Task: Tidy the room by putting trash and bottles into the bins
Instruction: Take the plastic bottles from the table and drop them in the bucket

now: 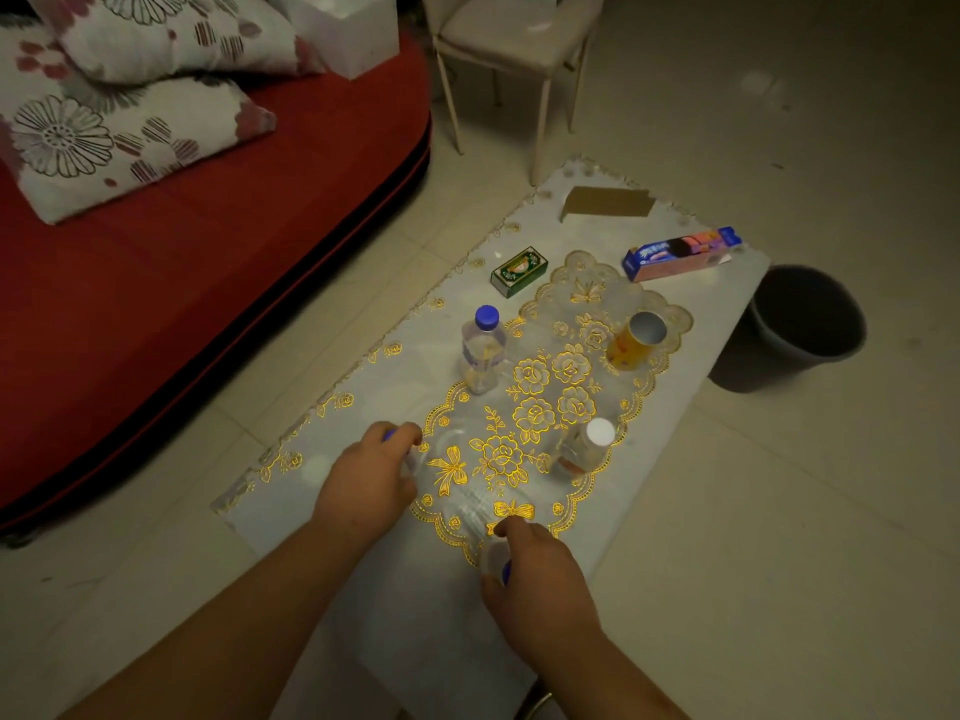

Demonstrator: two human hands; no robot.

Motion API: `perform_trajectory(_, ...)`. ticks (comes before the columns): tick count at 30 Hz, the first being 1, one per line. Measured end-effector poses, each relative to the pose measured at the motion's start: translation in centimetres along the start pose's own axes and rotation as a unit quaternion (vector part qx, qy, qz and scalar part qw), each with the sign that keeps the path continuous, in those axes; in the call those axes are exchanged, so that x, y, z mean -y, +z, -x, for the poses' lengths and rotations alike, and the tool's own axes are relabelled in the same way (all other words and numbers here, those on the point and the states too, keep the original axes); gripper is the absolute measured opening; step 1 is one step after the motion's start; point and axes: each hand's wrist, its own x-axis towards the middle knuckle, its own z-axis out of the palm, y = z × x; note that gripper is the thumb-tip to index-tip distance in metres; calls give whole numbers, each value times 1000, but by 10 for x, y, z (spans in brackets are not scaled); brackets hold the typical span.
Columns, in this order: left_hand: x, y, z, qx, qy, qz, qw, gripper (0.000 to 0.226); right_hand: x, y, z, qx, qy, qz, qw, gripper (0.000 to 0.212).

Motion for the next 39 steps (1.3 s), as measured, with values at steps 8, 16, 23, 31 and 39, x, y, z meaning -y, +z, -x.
perform_trajectory(8, -24, -63, 39, -1, -11, 99, 995, 58, 19, -53, 28, -22, -7, -39, 999, 45)
perform_trajectory(16, -120, -163, 86, -9, 46, 137, 989, 56, 34, -184, 99, -72, 6, -37, 997, 41)
perform_trajectory(23, -255, -192, 120, -13, 115, 135, 984, 64, -4, -299, 174, -167, 6, -80, 983, 38)
perform_trajectory(31, -449, -157, 189, -38, 157, 120, 980, 69, -143, -406, 287, -230, 6, -86, 969, 39)
perform_trajectory(39, -620, -108, 251, -6, 218, 104, 970, 70, -270, -491, 401, -283, 38, -90, 954, 39)
